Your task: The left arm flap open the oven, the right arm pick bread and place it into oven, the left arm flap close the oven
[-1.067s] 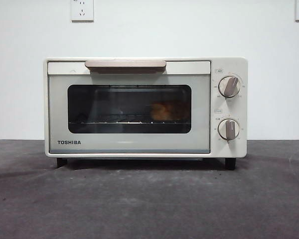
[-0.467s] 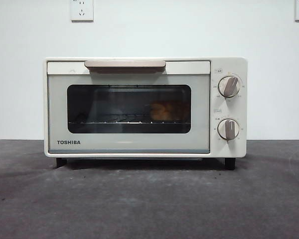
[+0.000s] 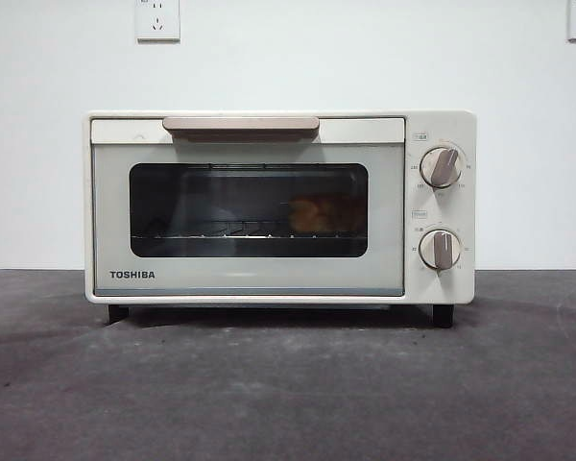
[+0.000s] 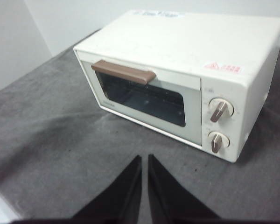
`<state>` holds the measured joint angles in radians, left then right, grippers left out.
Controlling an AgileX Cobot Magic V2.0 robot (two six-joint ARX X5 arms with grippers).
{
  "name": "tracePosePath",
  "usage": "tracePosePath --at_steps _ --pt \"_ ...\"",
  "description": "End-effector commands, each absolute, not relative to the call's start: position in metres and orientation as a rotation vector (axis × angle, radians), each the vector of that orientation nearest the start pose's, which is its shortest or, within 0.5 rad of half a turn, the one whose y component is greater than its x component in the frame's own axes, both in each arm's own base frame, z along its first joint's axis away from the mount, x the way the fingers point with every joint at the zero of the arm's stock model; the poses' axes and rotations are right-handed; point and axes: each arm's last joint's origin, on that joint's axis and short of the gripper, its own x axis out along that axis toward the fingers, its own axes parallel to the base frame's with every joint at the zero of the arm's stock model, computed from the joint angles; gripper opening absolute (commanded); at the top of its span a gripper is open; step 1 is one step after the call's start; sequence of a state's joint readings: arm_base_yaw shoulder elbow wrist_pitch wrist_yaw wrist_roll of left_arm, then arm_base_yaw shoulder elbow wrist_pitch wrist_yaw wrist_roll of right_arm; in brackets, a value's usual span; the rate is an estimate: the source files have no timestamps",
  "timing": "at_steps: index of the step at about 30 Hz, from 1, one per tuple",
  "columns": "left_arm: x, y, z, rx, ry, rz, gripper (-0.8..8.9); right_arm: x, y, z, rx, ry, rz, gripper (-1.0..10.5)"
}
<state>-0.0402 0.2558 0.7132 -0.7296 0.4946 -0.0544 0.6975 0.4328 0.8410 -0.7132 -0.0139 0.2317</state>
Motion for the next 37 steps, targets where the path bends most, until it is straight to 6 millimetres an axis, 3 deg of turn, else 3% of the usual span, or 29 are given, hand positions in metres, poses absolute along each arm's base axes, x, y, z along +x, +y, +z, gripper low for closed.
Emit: tracePosePath --at_steps 1,7,12,18,25,34,37 --pt "0.045 -0.016 0.312 -0.111 0.257 -0.524 0.1 0.055 0.047 0.345 0.127 0.326 0.674 0.2" --pt "0.046 -0.016 0.312 -0.11 0.252 -0.526 0.1 0.056 0.047 0.346 0.128 0.319 0.667 0.2" --pt "0.053 -0.016 0.299 -0.105 0.231 -0.527 0.1 0.056 0.047 0.346 0.128 0.319 0.667 0.2" --pt "0.075 -0.016 0.252 -0.045 0.176 -0.499 0.1 0.056 0.047 0.346 0.128 0.318 0.667 0.2" --pt "0.09 -0.009 0.184 -0.053 0.113 -0.215 0.1 0.056 0.047 0.346 0.128 0.318 0.667 0.2" --pt "0.095 -0.005 0.149 -0.045 0.181 -0.102 0.1 0.056 0.047 0.346 0.129 0.317 0.667 0.2" --pt "0.096 -0.005 0.151 -0.045 0.161 -0.102 0.1 0.056 0.047 0.346 0.129 0.317 0.667 0.2"
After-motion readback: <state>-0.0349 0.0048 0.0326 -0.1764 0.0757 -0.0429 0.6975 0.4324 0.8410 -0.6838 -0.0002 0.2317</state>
